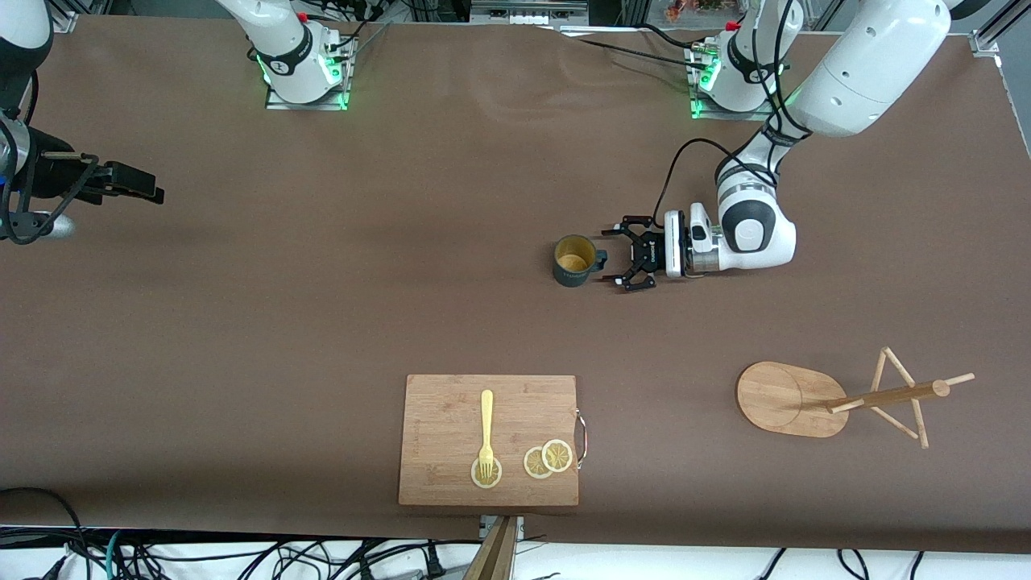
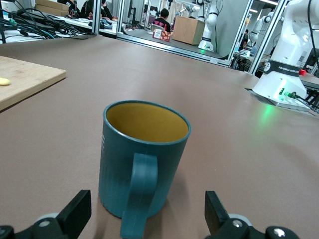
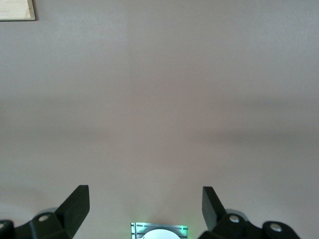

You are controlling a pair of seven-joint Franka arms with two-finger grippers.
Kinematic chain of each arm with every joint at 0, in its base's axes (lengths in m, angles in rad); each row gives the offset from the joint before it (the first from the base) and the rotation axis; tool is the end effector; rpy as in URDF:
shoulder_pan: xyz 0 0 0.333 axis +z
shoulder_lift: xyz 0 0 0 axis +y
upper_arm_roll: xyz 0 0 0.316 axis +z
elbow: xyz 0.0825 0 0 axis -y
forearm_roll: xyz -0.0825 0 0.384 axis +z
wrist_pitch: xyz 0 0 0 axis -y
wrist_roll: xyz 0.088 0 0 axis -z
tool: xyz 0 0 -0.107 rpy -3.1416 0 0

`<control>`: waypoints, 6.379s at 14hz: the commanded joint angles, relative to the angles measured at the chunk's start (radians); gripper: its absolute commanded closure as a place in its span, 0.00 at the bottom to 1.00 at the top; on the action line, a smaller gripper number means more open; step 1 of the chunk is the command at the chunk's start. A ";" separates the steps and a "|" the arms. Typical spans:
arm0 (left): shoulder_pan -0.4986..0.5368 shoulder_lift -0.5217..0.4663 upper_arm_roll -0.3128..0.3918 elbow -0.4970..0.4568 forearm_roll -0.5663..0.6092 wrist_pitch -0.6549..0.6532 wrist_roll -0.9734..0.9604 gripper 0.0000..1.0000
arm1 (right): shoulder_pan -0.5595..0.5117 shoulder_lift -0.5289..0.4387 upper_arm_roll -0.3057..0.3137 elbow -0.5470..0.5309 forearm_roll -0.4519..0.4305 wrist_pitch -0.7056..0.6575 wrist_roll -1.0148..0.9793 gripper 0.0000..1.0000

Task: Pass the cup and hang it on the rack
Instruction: 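Move the left gripper to the mug handle and close on it, then lift the teal mug by its handle with the left gripper toward the rack, then lower the mug handle onto a rack peg with the left gripper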

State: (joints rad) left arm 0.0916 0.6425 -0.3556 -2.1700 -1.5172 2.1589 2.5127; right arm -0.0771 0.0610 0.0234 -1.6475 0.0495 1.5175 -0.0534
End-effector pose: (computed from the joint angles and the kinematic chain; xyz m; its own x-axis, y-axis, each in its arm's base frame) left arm 0.4786 -0.1877 0.1028 0.2267 -0.3474 0.9099 -0.9735 -0.0514 0.2229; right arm 0.5589 -0.0248 0.5508 0.9824 0.0034 -0.1868 -0.0080 -0.9981 -0.0605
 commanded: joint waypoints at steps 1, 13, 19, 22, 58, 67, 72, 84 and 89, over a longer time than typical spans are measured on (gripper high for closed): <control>-0.021 0.032 -0.003 0.019 -0.058 0.019 0.051 0.00 | -0.020 0.006 0.012 0.015 0.019 -0.008 -0.006 0.00; 0.020 -0.003 0.001 0.050 -0.038 0.019 0.123 1.00 | -0.020 0.006 0.012 0.014 0.019 -0.008 -0.006 0.00; 0.181 -0.144 0.073 0.010 0.132 -0.052 -0.128 1.00 | -0.020 0.008 0.012 0.012 0.021 -0.007 -0.006 0.00; 0.278 -0.136 0.116 0.019 0.134 -0.168 -0.264 1.00 | -0.020 0.008 0.013 0.012 0.021 -0.007 -0.006 0.00; 0.666 0.066 0.130 0.570 0.227 -0.780 -2.131 1.00 | -0.004 0.003 0.016 0.011 0.019 -0.008 0.003 0.00; 0.657 0.229 0.130 0.786 0.236 -0.720 -2.135 1.00 | -0.006 0.006 0.012 0.011 0.019 -0.014 -0.006 0.00; 0.651 0.281 0.132 0.848 0.242 -0.718 -2.132 1.00 | -0.006 0.006 0.012 0.011 0.021 -0.014 -0.008 0.00; 0.657 0.312 0.135 0.874 0.242 -0.718 -2.122 0.00 | -0.006 0.008 0.013 0.011 0.021 -0.010 -0.008 0.00; 0.657 0.313 0.178 0.938 0.355 -0.740 -2.074 0.00 | -0.006 0.008 0.013 0.011 0.020 -0.010 -0.008 0.00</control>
State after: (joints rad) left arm 0.7519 0.9376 -0.1958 -1.3027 -1.2347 1.4420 0.4047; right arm -0.0768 0.0676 0.0347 -1.6474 0.0565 1.5162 -0.0526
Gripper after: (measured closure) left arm 0.009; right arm 0.000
